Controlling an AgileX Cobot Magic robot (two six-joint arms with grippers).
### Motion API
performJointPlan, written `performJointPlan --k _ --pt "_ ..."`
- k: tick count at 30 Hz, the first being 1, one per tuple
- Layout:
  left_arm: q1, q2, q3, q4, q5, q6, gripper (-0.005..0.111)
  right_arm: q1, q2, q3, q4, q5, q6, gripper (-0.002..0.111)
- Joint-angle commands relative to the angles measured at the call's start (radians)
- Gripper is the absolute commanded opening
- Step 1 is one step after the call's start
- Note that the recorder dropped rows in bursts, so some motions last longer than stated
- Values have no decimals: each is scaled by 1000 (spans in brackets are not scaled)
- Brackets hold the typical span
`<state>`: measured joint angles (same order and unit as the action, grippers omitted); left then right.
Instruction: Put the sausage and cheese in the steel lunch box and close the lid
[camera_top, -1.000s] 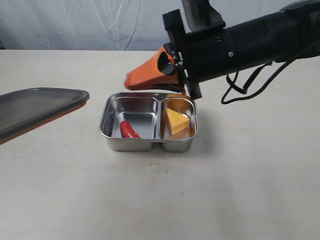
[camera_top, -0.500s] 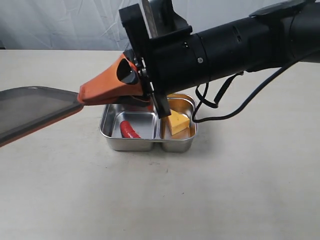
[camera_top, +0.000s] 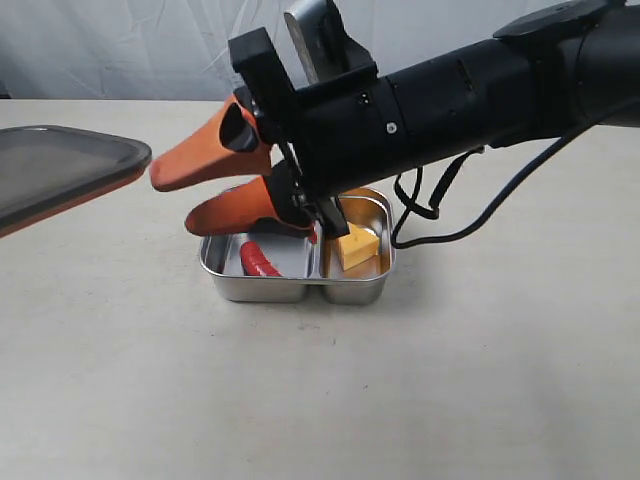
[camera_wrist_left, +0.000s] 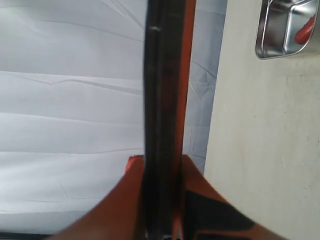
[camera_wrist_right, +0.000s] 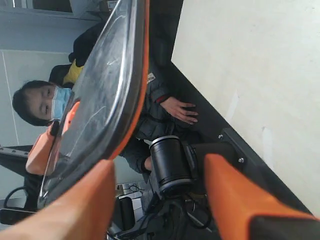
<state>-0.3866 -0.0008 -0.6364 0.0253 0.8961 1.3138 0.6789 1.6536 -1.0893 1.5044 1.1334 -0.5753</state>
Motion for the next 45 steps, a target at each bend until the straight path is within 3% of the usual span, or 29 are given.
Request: performJointPlan --k 1,8,20,22,23,24,25,26,33,35,37,40,42,45 --pt "-7 1 -5 -20 -7 -19 0 1 -4 -6 3 -2 53 71" --pt "-7 1 -5 -53 2 -21 0 12 -4 -6 91 -14 55 53" --pt "-7 1 -5 -83 42 -21 0 120 -3 -6 240 -137 53 52" --pt "-7 1 -5 -83 56 -21 0 120 -3 -6 240 -135 53 45" --pt "-7 1 -5 -86 56 -24 0 120 -3 -6 240 -132 53 31" --pt "-7 1 -5 -86 56 -24 0 120 -3 -6 240 -128 51 24" --pt "-7 1 -5 -87 68 -24 0 120 -3 -6 240 -115 26 7" --pt "-7 1 -5 -92 72 -24 0 120 -3 -6 240 -103 -3 1" --pt "-7 1 -5 -119 103 -127 0 120 -3 -6 153 -118 -108 -1" --pt "-7 1 -5 -118 103 -182 5 120 -3 -6 153 -128 -123 -1" --pt "-7 1 -5 -118 100 -249 17 120 -3 -6 153 -153 -131 -1" --pt "-7 1 -5 -118 92 -347 47 120 -3 -6 153 -183 -139 -1" --pt "-7 1 -5 -118 84 -387 61 120 -3 -6 153 -188 -150 -1" --pt "-7 1 -5 -118 76 -401 68 120 -3 -6 153 -188 -158 -1"
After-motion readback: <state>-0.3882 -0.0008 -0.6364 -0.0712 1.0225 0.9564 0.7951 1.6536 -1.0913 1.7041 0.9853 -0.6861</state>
